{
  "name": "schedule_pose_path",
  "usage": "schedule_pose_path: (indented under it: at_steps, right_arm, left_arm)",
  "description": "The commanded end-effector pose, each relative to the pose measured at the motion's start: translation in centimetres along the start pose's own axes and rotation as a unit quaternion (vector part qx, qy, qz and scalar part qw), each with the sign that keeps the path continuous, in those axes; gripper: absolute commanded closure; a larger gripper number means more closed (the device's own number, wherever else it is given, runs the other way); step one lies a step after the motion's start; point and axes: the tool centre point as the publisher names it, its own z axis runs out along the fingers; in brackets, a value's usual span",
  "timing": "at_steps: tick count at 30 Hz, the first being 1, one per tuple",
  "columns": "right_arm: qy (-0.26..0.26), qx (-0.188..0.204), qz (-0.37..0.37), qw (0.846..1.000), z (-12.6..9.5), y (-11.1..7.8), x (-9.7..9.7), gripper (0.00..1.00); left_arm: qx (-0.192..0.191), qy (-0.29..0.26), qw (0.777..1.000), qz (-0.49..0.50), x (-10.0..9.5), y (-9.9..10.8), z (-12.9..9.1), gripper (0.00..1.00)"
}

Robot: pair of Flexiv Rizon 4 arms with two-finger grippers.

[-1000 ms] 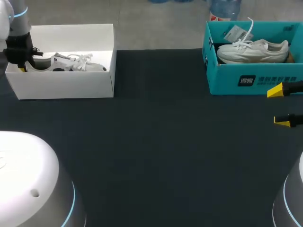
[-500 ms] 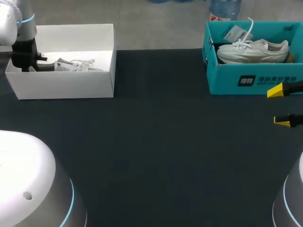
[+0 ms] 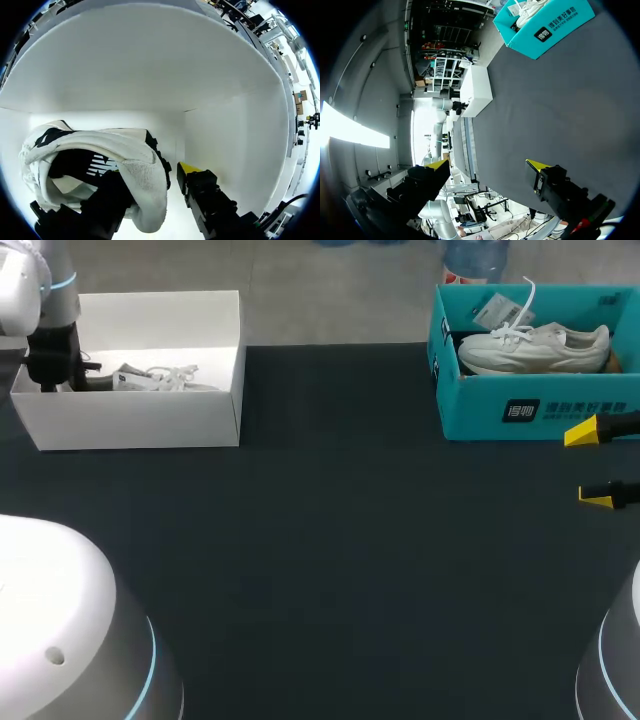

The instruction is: Take the shoe out of the shoebox, open the shoe tongue, remove and reinsert the insole, then place the shoe into the shoebox

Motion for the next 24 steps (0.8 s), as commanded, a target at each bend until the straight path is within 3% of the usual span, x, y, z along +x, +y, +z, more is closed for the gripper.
schedule_pose_path:
  at_steps: [1,13,24]
  right_arm:
    - [-0.002,-0.004,0.001,1.0,-0.1,-0.5,0.0,0.0]
    - [-0.002,-0.004,0.001,1.0,-0.1,-0.5,0.0,0.0]
    - [-0.002,-0.004,0.001,1.0,-0.1,-0.5,0.0,0.0]
  left_arm:
    - [-0.003,-0.012,1.0,-0.004,0.5,-0.5,-1.8,0.0]
    - [-0.03,-0.042,0.998,-0.032,0.8,-1.8,-7.9,0.0]
    - [-0.025,-0.048,0.997,-0.059,1.5,-2.4,-13.6,0.0]
